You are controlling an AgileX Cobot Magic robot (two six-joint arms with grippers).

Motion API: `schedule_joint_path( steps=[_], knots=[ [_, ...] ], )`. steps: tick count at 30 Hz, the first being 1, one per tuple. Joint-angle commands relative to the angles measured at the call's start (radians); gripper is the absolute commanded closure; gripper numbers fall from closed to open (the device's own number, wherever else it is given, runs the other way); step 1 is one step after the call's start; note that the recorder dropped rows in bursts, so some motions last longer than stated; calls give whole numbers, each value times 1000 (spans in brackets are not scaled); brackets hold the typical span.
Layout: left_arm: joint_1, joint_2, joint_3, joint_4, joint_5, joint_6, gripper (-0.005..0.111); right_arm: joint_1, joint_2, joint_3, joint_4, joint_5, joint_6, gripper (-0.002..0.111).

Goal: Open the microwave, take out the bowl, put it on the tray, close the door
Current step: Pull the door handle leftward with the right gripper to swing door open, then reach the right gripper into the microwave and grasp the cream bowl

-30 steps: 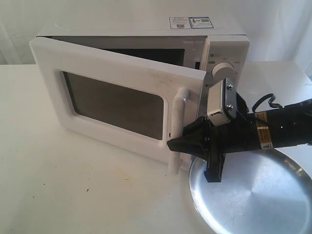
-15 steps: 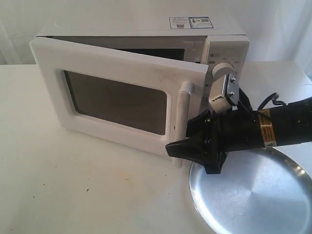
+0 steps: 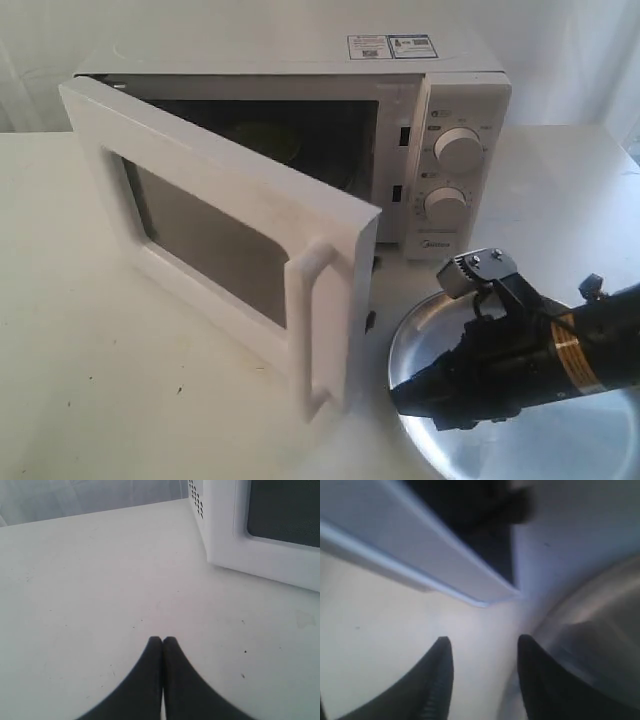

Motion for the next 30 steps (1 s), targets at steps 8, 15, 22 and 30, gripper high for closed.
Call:
schedule_joint_path(
  steps=[8,15,22,30],
  knots=[
    [-2,-2,3,-2,0,-5,107,0,-57,28,623,-18,-684,108],
    [-2,-2,3,-2,0,-5,107,9,31,-10,800,-433,-1218,108],
    [-2,-2,3,-2,0,-5,107,106,152,-184,934,-178,-1245,108],
    [-2,-2,3,-2,0,-5,107,212,284,-454,975,229,-1445,108]
  ],
)
